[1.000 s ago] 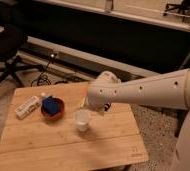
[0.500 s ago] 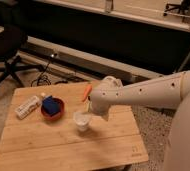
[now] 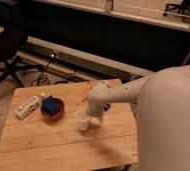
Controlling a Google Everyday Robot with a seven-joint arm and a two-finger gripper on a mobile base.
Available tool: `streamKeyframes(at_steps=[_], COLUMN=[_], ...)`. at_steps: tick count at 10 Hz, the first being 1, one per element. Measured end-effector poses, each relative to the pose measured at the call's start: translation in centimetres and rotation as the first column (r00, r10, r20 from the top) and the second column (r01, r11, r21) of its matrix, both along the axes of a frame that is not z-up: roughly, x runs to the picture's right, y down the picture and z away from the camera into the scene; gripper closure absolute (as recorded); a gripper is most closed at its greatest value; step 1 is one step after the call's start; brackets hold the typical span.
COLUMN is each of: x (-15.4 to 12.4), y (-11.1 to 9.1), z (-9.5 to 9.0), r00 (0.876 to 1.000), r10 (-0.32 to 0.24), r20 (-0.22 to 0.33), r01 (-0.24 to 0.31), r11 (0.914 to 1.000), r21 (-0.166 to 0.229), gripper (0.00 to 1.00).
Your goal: Pick up the ceramic cup
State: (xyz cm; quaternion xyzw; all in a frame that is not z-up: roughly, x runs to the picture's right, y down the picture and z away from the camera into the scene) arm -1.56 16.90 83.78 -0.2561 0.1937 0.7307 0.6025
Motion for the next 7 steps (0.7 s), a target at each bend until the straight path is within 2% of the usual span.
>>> streamKeyframes(at_steps=[1, 2, 3, 4, 5, 6, 7], x=[0.0, 0.0, -0.2, -0.4, -0.9, -1.5, -2.3], y=[-0.5, -1.5, -3.4, -5.2, -8.4, -10.6, -13.0], z=[0.9, 1.2, 1.0, 0.5, -0.7, -1.8, -3.2], r00=[1.000, 0.999, 0.999, 1.000, 1.000, 0.998, 0.991], r10=[-0.024, -0.033, -0.033, -0.026, 0.005, 0.033, 0.070], r20=[-0.006, -0.011, -0.010, -0.003, 0.027, 0.062, 0.114], r01=[0.023, 0.033, 0.034, 0.026, -0.008, -0.043, -0.094], r11=[0.9997, 0.9994, 0.9991, 0.9980, 0.9927, 0.9853, 0.9724], r21=[-0.009, 0.000, 0.026, 0.057, 0.121, 0.166, 0.214], gripper=[0.57, 0.67, 0.77, 0.85, 0.96, 0.99, 1.00])
